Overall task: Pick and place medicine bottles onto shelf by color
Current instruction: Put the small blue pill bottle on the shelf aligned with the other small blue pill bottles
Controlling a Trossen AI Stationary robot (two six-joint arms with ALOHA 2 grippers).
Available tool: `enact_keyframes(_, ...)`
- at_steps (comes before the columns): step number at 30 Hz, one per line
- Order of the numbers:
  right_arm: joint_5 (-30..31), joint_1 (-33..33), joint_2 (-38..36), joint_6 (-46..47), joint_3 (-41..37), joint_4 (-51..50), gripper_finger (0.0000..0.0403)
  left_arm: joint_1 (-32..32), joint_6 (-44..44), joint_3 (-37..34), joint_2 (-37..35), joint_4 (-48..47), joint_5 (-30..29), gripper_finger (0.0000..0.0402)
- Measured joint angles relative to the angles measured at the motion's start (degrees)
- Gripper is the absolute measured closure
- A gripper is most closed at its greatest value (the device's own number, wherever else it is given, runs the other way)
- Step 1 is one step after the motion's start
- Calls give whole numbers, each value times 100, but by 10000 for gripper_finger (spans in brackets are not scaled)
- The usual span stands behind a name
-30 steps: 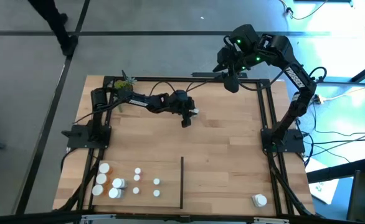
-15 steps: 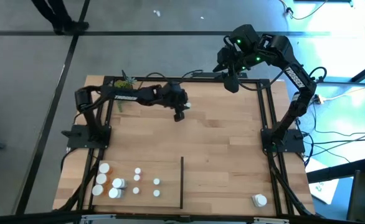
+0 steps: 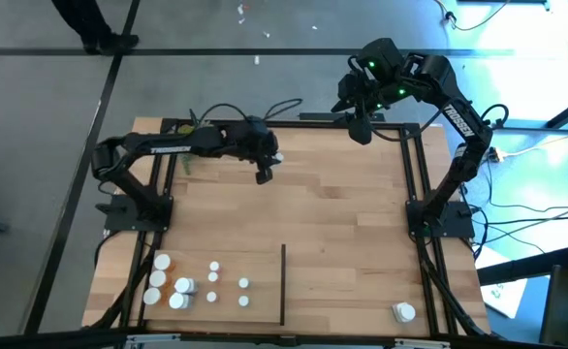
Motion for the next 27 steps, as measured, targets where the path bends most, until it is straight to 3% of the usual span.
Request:
enact_keyframes(12, -1, 1, 0, 0, 0, 2, 210, -392, -1282, -8, -1107, -1435, -1064, 315)
enact_keyframes(27, 2, 1, 0, 0, 0, 81, 210, -2503, -4126, -8, -2236, -3343, -2694, 315)
